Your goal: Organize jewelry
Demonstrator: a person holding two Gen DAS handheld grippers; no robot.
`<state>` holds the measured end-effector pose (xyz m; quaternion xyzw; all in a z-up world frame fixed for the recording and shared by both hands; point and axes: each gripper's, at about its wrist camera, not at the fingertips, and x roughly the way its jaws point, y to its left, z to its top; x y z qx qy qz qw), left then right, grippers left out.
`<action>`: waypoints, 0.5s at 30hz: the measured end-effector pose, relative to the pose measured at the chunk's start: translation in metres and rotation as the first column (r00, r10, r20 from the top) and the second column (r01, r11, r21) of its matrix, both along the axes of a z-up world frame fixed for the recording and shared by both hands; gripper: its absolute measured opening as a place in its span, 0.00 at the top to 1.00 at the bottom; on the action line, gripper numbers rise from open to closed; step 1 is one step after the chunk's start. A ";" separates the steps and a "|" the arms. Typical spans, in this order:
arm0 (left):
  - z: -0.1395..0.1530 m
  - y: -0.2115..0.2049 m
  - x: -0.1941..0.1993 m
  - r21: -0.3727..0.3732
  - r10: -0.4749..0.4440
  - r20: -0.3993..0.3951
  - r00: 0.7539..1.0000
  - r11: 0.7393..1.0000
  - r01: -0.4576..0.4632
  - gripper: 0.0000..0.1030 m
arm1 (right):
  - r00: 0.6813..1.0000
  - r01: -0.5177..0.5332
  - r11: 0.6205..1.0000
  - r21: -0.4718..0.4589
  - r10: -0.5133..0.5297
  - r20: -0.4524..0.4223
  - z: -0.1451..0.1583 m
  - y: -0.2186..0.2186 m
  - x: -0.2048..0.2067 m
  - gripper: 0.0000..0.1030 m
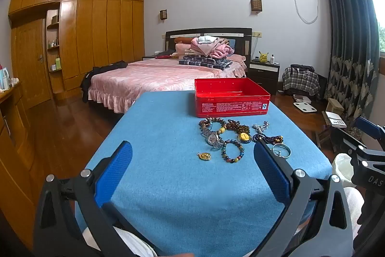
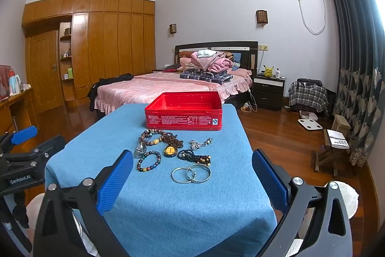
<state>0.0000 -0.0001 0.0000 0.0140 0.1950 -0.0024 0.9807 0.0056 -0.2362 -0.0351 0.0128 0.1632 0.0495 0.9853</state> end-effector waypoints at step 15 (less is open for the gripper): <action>0.000 0.000 0.000 -0.003 0.000 0.001 1.000 1.000 0.000 0.05 | 1.000 -0.001 1.000 0.002 0.001 0.000 0.000 -0.001 0.000 0.06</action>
